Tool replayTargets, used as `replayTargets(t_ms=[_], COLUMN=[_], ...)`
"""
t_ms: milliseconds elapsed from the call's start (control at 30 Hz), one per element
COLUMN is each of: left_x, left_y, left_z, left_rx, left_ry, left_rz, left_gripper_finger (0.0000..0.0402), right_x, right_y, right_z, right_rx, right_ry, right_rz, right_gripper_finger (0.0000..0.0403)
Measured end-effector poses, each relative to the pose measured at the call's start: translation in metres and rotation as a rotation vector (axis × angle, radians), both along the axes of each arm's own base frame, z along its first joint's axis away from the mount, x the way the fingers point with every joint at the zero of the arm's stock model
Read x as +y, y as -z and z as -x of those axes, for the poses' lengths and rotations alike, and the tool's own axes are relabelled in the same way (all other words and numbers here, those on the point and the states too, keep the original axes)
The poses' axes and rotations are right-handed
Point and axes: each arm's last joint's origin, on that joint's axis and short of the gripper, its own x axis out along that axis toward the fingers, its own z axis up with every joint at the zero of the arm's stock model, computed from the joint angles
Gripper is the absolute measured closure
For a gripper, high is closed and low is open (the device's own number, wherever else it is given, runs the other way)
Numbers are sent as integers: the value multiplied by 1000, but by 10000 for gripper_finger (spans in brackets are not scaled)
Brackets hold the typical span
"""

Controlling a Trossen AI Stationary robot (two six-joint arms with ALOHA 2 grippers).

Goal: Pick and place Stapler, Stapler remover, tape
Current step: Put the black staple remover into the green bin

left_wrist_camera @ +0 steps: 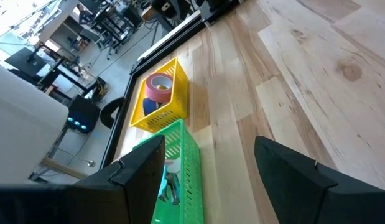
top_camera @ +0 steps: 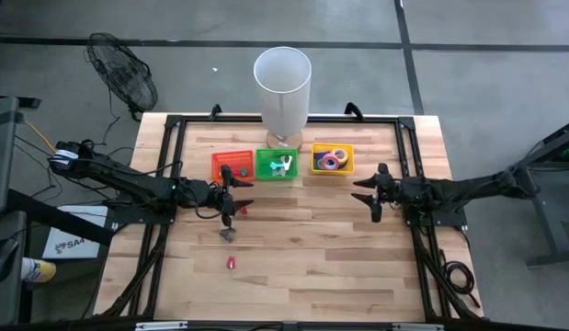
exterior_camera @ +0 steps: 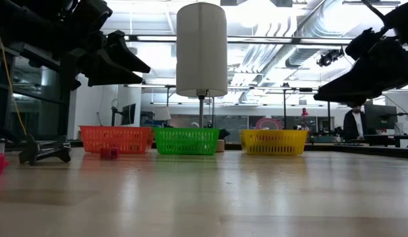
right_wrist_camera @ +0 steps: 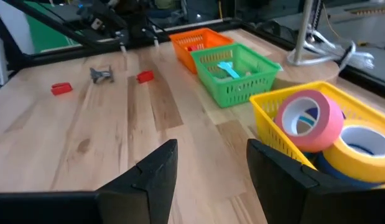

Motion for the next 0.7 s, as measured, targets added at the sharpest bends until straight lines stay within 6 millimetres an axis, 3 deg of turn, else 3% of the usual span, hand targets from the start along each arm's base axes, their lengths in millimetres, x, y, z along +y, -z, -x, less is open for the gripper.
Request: replayTargets(t_ms=[367, 700], left_x=[-1, -3], left_y=[10, 28], left_z=[3, 12], left_rx=[109, 301], left_ry=[40, 80], left_rz=[13, 222], left_gripper_finger=[159, 159], right_x=[-3, -5], right_y=[-2, -2], right_z=[2, 2], right_rx=[-13, -26], right_ry=[-126, -71], right_rz=[-1, -76], right_gripper_finger=[220, 220])
